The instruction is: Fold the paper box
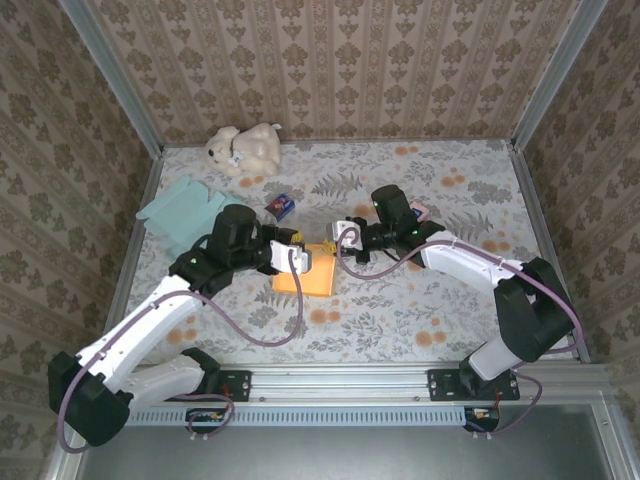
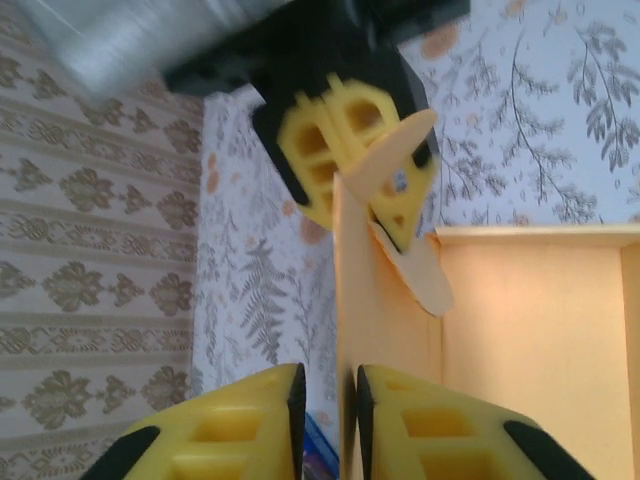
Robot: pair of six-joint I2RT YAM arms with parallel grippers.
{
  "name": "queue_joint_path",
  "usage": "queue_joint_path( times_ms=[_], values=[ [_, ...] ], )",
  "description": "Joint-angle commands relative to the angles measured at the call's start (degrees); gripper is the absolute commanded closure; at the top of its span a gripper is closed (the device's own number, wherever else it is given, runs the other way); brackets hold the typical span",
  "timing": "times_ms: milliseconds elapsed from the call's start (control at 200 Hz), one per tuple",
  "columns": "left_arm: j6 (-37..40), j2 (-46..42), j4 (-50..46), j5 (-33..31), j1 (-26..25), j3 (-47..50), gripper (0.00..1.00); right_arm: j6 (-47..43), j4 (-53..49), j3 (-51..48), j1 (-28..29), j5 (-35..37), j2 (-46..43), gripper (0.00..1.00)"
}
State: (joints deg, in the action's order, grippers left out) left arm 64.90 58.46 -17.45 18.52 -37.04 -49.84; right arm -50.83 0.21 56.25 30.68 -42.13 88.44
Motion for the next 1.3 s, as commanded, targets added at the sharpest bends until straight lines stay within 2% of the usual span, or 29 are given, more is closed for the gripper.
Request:
queue_joint_path(
  times_ms=[0,110,190,225,265,320,350,385,405,430,465,485,535,590,660,705,780,870,1095,1295],
  values=[
    [-4.5,-4.9,6.7,3.4,1.0,0.5,0.7,0.2,3.1,-1.4,-0.6,0.9,-0.2,1.0],
    [-13.9,-9.6,16.8,6.3,5.1,3.2,0.64,2.4,8.7,-4.1,-1.2,0.8,-0.5,1.0],
    [-22.5,-10.7,25.2,5.9,7.2,4.7,0.62,3.5,13.3,-6.6,-1.2,0.9,-1.4,1.0],
    [-26.1,-10.5,27.9,5.6,7.6,4.9,0.64,3.6,14.5,-7.3,-1.2,1.0,-1.7,1.0],
    [-30.1,-9.8,30.0,5.0,7.8,4.6,0.72,3.8,15.5,-8.1,-1.2,1.3,-2.1,1.0],
    [-40.0,-8.1,32.2,0.7,8.4,3.1,0.73,3.5,16.9,-9.5,-1.1,2.3,-2.6,1.0],
    [-47.3,-6.5,32.4,-5.5,8.6,1.6,0.65,2.8,17.7,-10.4,-0.9,3.5,-2.9,1.0],
    [-56.9,-4.8,29.1,-15.9,9.0,-1.9,0.42,2.2,18.7,-11.5,-0.3,5.3,-3.4,1.0],
    [-61.1,-3.7,25.0,-20.2,9.5,-4.6,0.33,2.1,20.1,-12.2,-0.1,6.1,-3.8,1.0],
    [-64.1,-2.3,19.6,-21.7,10.5,-8.4,0.26,2.3,21.4,-13.1,0.0,6.8,-4.3,1.0],
    [-64.7,-0.3,12.0,-21.2,13.4,-13.3,0.05,2.4,23.0,-14.2,0.2,7.1,-5.0,1.0],
    [-67.2,0.7,8.7,-23.2,14.2,-15.3,0.0,2.5,23.7,-14.8,0.2,7.0,-5.5,1.0],
    [-75.9,2.2,5.8,-26.5,16.2,-16.1,0.0,2.6,25.2,-16.1,0.3,6.8,-6.5,1.0],
    [-84.1,3.2,2.1,-24.6,18.0,-16.7,0.0,1.8,24.6,-16.6,0.7,7.0,-7.3,1.0],
    [-94.5,3.8,-6.4,-27.4,18.2,-17.5,0.0,0.4,21.3,-15.9,1.1,7.3,-7.7,1.0],
    [-101.5,3.9,-9.9,-26.9,18.1,-16.5,0.0,-1.1,19.0,-15.3,1.4,7.3,-7.4,1.0],
    [-108.5,3.8,-11.8,-25.2,16.9,-13.5,0.0,-2.1,16.1,-13.9,1.7,7.6,-6.5,1.0],
    [-114.7,4.5,-14.9,-29.0,13.7,-11.9,0.0,-1.9,16.3,-13.7,1.7,5.8,-5.4,1.0],
    [-120.8,9.6,-24.8,-32.7,9.2,-15.9,0.0,-0.2,14.6,-13.0,1.7,4.7,-4.8,1.0],
    [-123.4,12.5,-27.6,-28.9,7.9,-18.5,0.0,1.8,13.0,-12.1,1.7,5.2,-4.8,1.0]
  ],
)
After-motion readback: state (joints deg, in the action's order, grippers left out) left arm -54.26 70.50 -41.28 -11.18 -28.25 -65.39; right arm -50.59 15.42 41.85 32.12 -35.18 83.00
